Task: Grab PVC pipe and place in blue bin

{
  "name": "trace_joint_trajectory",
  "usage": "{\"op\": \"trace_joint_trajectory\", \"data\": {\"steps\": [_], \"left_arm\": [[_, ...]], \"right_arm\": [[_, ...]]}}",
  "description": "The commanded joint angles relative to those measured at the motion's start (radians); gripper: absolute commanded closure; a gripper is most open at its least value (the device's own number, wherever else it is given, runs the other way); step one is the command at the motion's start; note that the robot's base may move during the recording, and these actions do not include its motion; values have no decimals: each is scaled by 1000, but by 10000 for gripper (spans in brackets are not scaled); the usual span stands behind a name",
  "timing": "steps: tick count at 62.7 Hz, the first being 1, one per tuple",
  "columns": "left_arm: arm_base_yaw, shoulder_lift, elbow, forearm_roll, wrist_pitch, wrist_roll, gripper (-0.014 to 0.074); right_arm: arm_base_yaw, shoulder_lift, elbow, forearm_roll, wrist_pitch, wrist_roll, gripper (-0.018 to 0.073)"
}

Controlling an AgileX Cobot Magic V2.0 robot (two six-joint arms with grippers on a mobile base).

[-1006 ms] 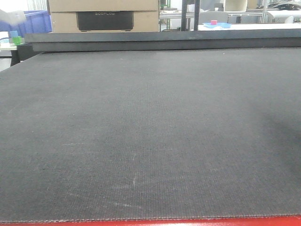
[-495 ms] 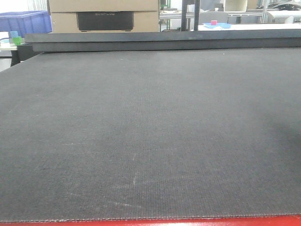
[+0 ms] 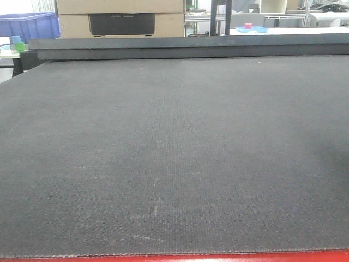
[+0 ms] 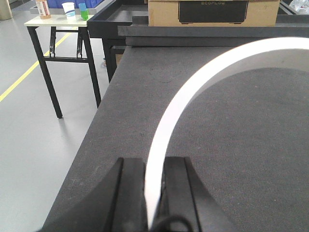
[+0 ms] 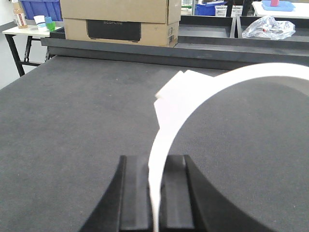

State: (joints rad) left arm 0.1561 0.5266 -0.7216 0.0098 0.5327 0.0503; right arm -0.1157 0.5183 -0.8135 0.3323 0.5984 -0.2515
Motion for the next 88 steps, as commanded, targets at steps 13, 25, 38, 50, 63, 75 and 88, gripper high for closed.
{"op": "trace_joint_trajectory", "data": {"steps": [13, 25, 38, 50, 63, 75, 88], "left_arm": [[0, -6, 1, -4, -25, -3, 707], [0, -6, 1, -4, -25, -3, 707], [0, -6, 1, -4, -25, -3, 707], [0, -6, 1, -4, -25, -3, 707], [0, -6, 1, -4, -25, -3, 707], [0, -6, 1, -4, -25, -3, 707], [0, -6, 1, -4, -25, -3, 707]], "right_arm": [[0, -5, 2, -6, -23, -6, 728], [0, -5, 2, -6, -23, -6, 728], [0, -5, 2, -6, -23, -6, 728], [0, -5, 2, -6, -23, -6, 728], [0, -5, 2, -6, -23, -6, 728], [0, -5, 2, -6, -23, -6, 728], [0, -5, 2, -6, -23, -6, 728]]}}
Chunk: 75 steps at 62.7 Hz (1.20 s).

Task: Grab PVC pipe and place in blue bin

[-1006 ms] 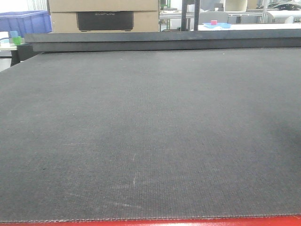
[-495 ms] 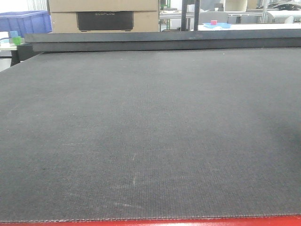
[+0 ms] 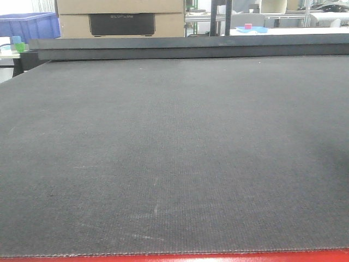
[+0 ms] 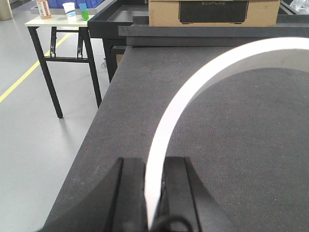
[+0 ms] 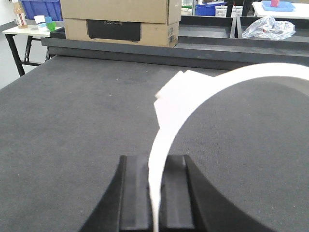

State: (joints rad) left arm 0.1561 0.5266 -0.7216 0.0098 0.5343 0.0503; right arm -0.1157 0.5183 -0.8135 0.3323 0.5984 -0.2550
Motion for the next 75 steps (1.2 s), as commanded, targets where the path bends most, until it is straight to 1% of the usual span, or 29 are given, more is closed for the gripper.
{"op": "trace_joint_trajectory", "data": {"steps": [1, 75], "left_arm": [[0, -6, 1, -4, -27, -3, 707], [0, -6, 1, -4, -27, -3, 707]], "right_arm": [[0, -5, 2, -6, -23, -3, 728], [0, -5, 2, -6, -23, -3, 728]]}}
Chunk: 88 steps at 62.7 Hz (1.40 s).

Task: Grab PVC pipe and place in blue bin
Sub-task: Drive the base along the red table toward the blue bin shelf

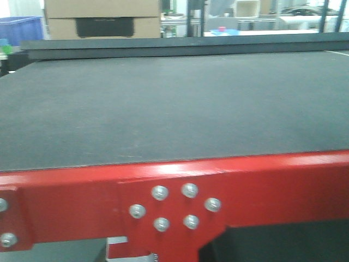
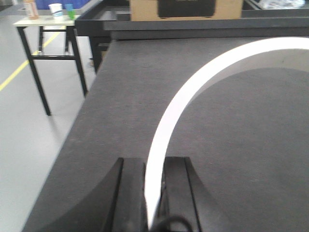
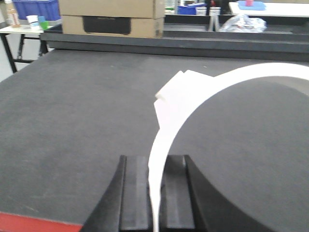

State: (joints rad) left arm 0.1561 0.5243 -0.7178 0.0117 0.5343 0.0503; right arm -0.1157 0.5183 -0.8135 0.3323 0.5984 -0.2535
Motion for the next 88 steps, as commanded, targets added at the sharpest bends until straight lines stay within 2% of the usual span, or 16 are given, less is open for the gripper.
{"op": "trace_joint_trajectory", "data": {"steps": [1, 88], "left_arm": [[0, -3, -3, -6, -27, -3, 707], [0, -3, -3, -6, -27, -3, 707]], "right_arm": [[0, -5, 2, -6, -23, -4, 728], [0, -5, 2, -6, -23, -4, 728]]}}
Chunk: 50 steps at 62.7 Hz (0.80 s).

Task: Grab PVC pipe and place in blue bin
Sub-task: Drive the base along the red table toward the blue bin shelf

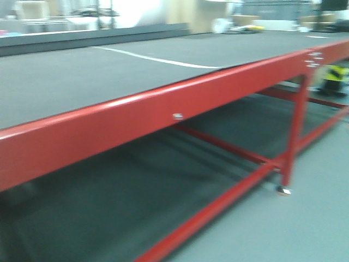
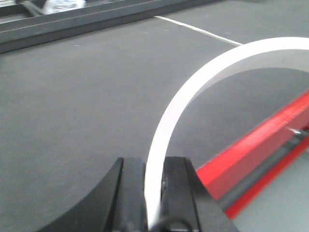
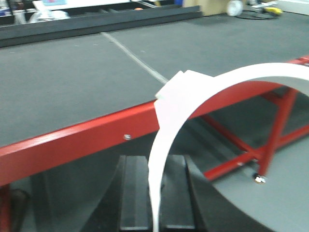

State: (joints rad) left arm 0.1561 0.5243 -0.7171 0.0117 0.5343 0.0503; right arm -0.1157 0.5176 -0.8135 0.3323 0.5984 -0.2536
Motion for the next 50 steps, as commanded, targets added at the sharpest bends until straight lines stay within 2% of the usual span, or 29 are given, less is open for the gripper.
{"op": "trace_joint_trajectory", "data": {"steps": [1, 50], "left_arm": [[0, -3, -3, -6, -27, -3, 707], [0, -3, -3, -6, -27, -3, 707]], "right_arm": [[0, -5, 2, -6, -23, -4, 728], [0, -5, 2, -6, -23, -4, 728]]}}
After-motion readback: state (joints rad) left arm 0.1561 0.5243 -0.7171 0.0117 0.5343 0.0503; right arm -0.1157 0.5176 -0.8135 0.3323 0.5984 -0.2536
